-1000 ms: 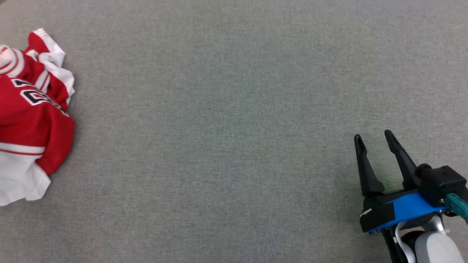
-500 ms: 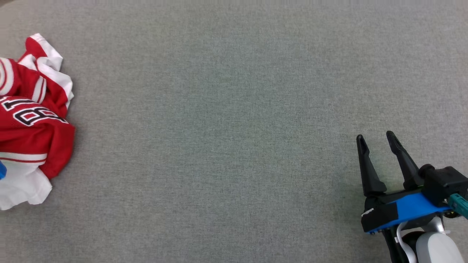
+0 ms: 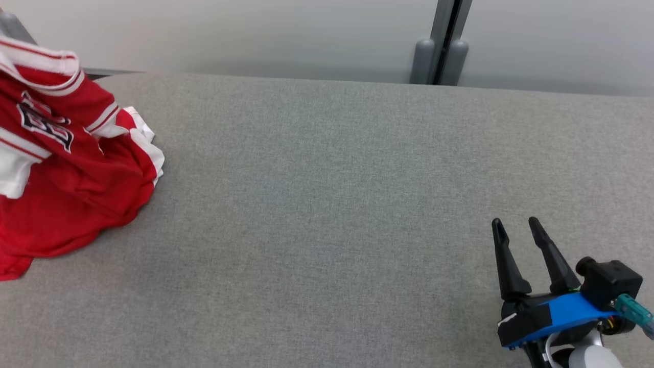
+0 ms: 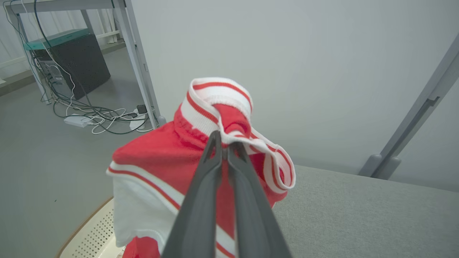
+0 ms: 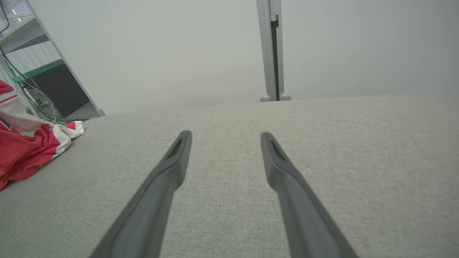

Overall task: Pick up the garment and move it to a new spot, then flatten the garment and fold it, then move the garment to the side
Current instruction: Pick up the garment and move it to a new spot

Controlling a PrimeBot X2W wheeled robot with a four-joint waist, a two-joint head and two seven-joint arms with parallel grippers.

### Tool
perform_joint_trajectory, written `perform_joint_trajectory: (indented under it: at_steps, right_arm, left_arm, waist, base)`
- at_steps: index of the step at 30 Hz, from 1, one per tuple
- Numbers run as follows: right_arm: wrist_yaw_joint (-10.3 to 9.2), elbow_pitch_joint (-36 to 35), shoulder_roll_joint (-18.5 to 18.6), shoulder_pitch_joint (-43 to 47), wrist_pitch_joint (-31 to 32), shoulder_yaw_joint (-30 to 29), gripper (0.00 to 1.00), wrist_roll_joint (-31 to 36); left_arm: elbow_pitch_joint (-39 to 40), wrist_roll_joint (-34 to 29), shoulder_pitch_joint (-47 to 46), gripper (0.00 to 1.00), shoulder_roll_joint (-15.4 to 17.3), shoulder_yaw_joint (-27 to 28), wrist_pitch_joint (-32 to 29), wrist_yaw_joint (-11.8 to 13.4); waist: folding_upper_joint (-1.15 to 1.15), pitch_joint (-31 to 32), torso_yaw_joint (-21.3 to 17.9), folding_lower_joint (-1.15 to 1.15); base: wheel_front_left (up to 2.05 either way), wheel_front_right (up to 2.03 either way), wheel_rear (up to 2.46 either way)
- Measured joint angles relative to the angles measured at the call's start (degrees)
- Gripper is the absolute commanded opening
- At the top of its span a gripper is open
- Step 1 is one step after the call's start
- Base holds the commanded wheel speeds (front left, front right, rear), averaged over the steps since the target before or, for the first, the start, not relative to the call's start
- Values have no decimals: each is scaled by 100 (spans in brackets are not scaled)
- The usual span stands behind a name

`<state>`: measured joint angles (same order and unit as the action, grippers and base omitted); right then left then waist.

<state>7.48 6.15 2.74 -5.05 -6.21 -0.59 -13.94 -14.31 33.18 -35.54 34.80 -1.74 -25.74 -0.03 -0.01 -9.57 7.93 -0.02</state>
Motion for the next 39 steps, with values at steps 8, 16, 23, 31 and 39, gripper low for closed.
perform_joint_trajectory:
  at_steps: [8, 16, 23, 31, 39]
  right_arm:
    - [0, 411, 0, 121, -258, 74, 100, -285]
    - [0, 534, 0, 204, -344, -4, 100, -286]
    - [0, 549, 2, 197, -343, 26, 100, -298]
    - [0, 557, 3, 178, -353, 24, 100, -328]
    - [0, 593, 2, 121, -393, 67, 100, -346]
  left_arm:
    - [1015, -26, -983, 0, -255, -528, -323, -216]
    - [1502, 221, -1682, 0, -842, -961, -504, -323]
    - [1679, 319, -1769, 0, -1337, -1345, -394, -365]
    - [1423, 416, -1377, 0, -1989, -1596, 190, -296]
    - [423, 140, -112, 0, -2394, -2201, 946, -286]
  waist:
    - [0, 499, -363, 0]
    - [0, 696, -991, 1]
    - [1, 636, -1643, 2]
    - [1, 513, -2164, 2]
    - [2, 391, -2320, 2]
  base:
    - [0, 0, 0]
    - [0, 0, 0]
    - [0, 0, 0]
    - [0, 0, 0]
    - [0, 0, 0]
